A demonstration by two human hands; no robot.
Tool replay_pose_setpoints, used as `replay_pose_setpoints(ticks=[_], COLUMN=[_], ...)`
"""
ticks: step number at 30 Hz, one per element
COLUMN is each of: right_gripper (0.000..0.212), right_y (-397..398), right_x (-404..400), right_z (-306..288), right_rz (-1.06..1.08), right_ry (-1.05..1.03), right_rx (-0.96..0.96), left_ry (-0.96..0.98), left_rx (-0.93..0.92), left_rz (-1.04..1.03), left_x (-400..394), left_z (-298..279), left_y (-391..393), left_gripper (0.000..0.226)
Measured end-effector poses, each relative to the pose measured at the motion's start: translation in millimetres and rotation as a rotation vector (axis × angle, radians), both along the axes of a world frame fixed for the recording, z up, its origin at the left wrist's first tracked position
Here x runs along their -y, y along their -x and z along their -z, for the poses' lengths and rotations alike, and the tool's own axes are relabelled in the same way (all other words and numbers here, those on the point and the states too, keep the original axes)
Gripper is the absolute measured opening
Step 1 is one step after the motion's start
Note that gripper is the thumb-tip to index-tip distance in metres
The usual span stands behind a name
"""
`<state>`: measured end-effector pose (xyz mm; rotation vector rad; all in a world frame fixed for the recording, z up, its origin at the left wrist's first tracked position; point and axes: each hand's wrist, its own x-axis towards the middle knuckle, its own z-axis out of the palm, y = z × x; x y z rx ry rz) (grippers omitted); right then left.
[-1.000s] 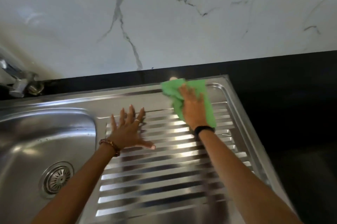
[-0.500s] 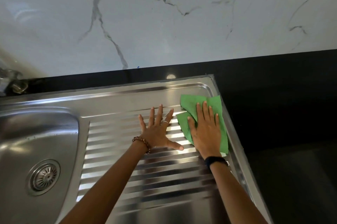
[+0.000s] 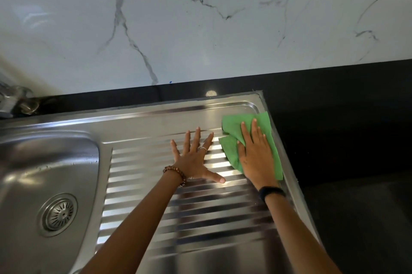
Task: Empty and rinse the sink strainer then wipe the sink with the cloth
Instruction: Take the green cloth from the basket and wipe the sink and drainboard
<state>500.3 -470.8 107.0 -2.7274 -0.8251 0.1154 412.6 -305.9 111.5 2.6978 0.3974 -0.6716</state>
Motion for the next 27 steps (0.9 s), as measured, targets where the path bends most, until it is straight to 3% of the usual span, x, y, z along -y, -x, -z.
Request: replay_pose_setpoints(ticks=[4, 9, 14, 23, 27], right_gripper=[0.060, 0.068, 0.056, 0.055, 0.054], right_y=[19, -28, -52, 17, 8], right_x=[16, -18, -36, 21, 14], right_z=[3, 0, 1, 9, 7], right_rz=[0.033, -0.005, -0.040, -0.028, -0.027], right_ry=[-0.015, 0.027, 0.047, -0.027, -0.001], right_rx=[-0.025, -0.053, -0.013, -0.011, 0.007], left_ry=[-0.010, -0.023, -0.012, 0.008, -0.005], left_rx=[0.021, 0.024, 0.010, 0.013, 0.019], left_rz=[0.004, 0.006, 0.005, -0.026, -0.027], left_x=[-1, -3, -2, -1, -3], left_z=[6, 10, 4, 3, 5], left_y=[-1, -1, 0, 1, 0], left_gripper=[0.127, 0.126, 0.125, 0.126, 0.126])
